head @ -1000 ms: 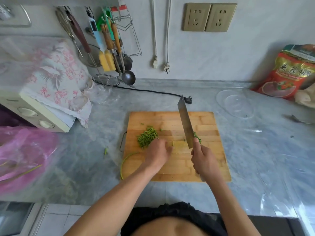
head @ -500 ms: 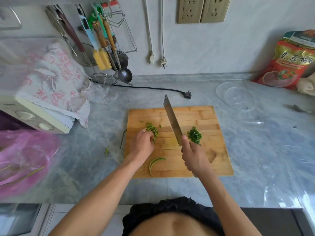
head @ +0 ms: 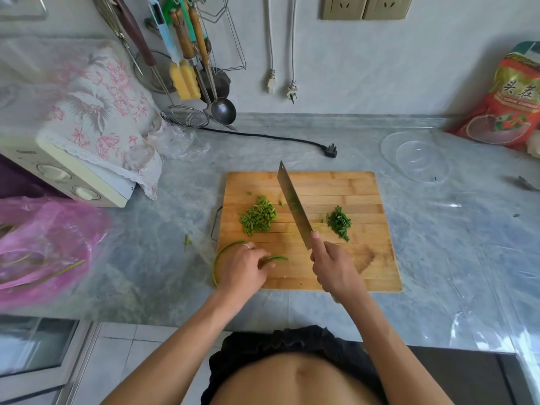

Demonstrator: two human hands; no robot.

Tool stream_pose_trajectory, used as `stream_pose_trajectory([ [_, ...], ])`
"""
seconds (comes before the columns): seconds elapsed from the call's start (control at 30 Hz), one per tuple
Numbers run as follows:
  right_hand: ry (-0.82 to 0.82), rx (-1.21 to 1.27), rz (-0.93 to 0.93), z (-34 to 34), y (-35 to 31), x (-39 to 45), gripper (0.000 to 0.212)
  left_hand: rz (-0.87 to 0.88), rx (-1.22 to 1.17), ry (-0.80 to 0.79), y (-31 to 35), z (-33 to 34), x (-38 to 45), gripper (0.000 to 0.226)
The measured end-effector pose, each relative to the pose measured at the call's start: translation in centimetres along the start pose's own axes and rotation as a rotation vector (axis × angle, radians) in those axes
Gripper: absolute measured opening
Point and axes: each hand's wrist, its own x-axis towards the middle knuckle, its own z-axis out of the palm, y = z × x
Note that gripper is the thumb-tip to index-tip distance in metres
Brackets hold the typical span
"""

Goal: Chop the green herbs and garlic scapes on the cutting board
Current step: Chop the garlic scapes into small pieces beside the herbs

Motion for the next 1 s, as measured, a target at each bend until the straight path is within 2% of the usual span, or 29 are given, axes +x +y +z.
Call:
stream_pose_trajectory([
  [0.13, 0.018, 0.004, 0.012, -0.3, 0.5, -0.5, 0.066, -0.055, -0.107, 0.063, 0.8, 1.5, -0.5, 0.016],
  [0.37, 0.049, 0.023, 0.097, 0.0, 1.7, -2.4, 0.078, -0.156, -0.228, 0.156, 3.2, 3.2, 0.6, 0.021],
  [0.53, 0.006, 0.032, 0.120, 1.3, 2.6, -2.9, 0.082, -0.150, -0.258, 0.203, 4.0, 3.3, 0.0, 0.020],
  [0.6, -0.026, 0.043, 0.123, 1.7, 2.8, -3.0, 0.076, -0.175, -0.234, 0.241, 3.8, 3.3, -0.3, 0.018],
  [0.73, -0.046, 0.012, 0.025, 2.1, 2.6, -3.3, 0.050, -0.166, -0.212, 0.262, 3.3, 3.4, -0.5, 0.011],
  [0.8, -0.069, 0.013, 0.041, 1.9, 2.7, -3.4, 0.048, -0.149, -0.228, 0.258, 3.6, 3.6, -0.3, 0.012],
  [0.9, -0.081, 0.056, 0.142, 1.7, 2.9, -3.4, 0.062, -0.125, -0.244, 0.224, 4.2, 3.7, -0.2, 0.016],
  [1.0, -0.059, 0.052, 0.167, 1.4, 2.6, -3.5, 0.072, -0.113, -0.238, 0.211, 4.0, 3.9, 0.1, 0.018],
])
